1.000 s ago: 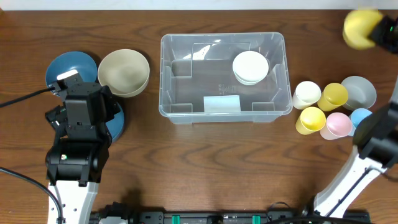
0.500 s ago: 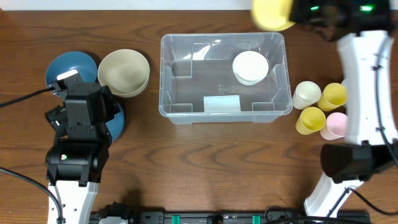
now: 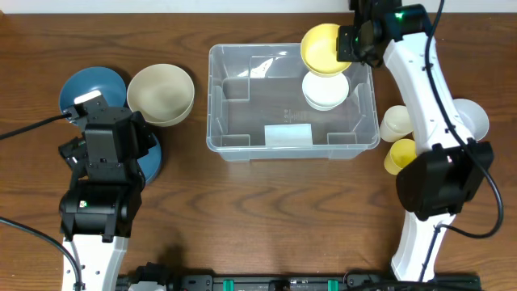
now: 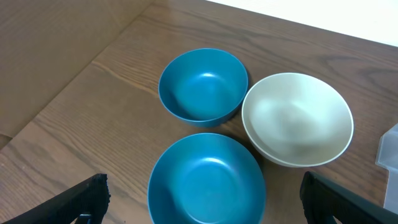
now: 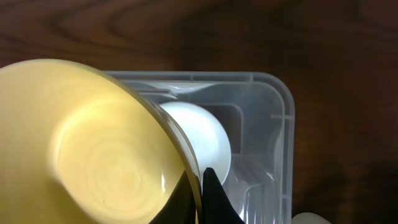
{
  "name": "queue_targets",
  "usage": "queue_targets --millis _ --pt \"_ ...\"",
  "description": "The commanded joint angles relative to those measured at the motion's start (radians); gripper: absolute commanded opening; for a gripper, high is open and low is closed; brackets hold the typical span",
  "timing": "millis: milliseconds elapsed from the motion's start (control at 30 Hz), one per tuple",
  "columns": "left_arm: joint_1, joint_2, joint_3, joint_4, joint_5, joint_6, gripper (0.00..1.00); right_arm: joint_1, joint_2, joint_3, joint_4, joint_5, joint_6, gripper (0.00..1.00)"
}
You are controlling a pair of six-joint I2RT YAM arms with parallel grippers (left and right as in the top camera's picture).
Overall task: Pack container
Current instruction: 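Stack the yellow bowl onto the white bowl in the bin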
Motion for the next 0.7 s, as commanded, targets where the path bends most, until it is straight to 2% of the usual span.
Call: queue_targets --millis 0,267,600,667 --pt "0.005 0.002 0.022 0.0 -0.019 -0.009 0.98 -0.003 0.028 -0.005 0.004 0.029 0.012 0.01" --pt "0.005 0.002 0.022 0.0 -0.019 -0.009 0.98 -0.003 0.055 -0.058 0.017 0.055 0.024 0.01" --pt "0.005 0.002 0.022 0.0 -0.019 -0.009 0.98 -0.005 0.057 -0.224 0.143 0.061 0.029 0.01" --pt "0.005 0.002 0.022 0.0 -0.019 -0.009 0.98 -0.006 0.057 -0.242 0.164 0.061 0.029 0.07"
